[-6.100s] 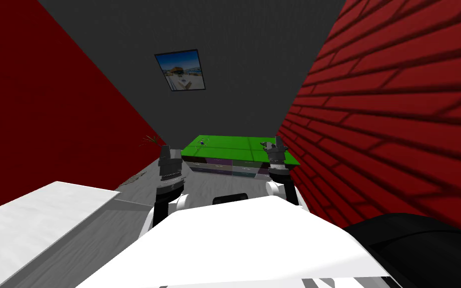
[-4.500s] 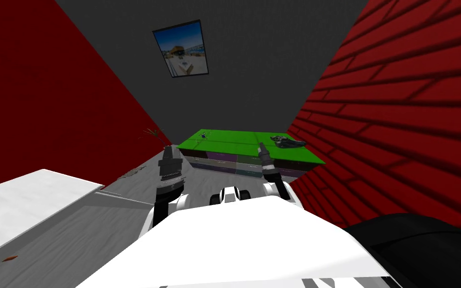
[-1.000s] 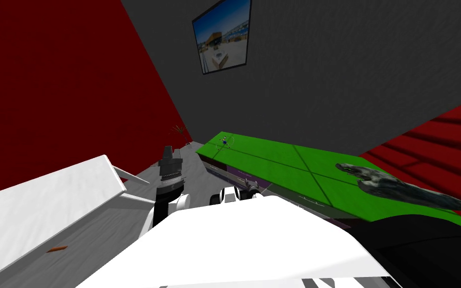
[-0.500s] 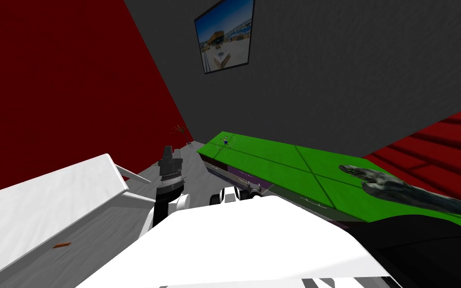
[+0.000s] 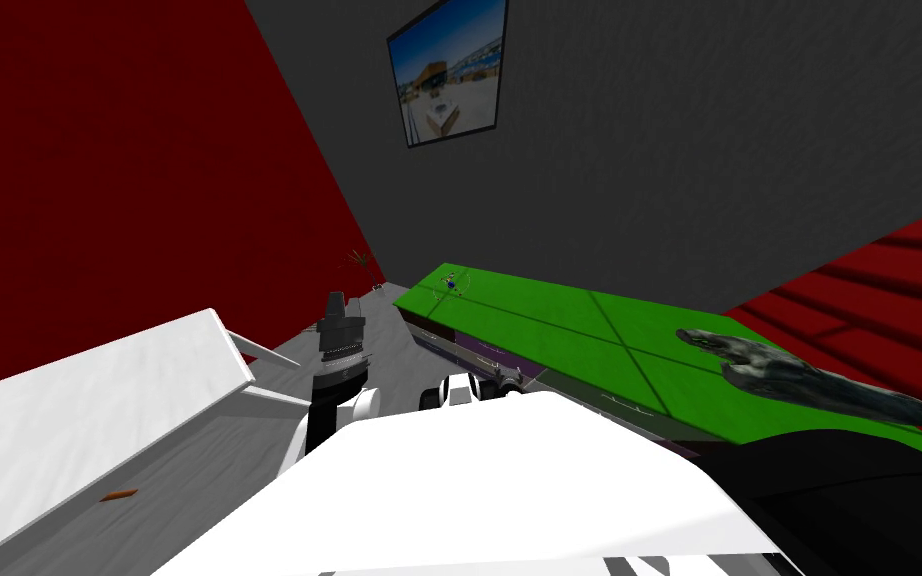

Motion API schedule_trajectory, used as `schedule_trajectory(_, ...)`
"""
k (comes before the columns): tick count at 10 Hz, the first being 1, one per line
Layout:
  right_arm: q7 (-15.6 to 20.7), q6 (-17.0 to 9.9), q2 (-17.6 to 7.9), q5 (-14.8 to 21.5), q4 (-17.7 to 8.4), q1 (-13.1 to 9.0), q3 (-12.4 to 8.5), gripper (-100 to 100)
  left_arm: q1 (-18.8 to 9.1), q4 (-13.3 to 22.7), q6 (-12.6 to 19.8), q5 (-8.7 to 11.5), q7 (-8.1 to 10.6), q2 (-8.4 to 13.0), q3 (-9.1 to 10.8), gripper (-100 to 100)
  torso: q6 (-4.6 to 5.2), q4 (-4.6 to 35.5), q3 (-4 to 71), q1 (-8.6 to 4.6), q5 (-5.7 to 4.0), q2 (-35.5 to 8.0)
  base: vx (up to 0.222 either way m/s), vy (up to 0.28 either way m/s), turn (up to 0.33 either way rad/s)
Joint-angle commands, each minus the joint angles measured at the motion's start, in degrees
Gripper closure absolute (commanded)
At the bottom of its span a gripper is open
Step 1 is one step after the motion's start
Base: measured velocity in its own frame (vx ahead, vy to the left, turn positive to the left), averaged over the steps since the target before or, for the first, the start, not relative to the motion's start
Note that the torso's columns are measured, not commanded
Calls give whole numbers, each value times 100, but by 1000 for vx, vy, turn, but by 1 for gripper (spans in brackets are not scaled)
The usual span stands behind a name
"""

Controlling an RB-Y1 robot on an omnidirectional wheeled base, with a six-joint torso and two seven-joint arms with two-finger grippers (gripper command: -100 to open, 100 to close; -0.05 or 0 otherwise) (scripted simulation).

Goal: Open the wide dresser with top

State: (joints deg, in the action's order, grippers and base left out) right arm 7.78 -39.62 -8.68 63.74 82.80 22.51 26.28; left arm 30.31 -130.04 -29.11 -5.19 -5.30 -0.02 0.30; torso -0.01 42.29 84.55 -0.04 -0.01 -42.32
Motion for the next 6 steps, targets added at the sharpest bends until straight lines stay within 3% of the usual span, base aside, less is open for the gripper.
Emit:
schedule_trajectory(1,0,0,0,0,0,0,0,-100,1,0,0,0,0,0,0,0,1,-1,3,8,2,6,0,0,0)
schedule_trajectory(6,185,-514,-123,680,-431,-172,124,-100,0,0,0,0,0,-1,-1,0,1,-1,3,11,3,4,0,53,36)
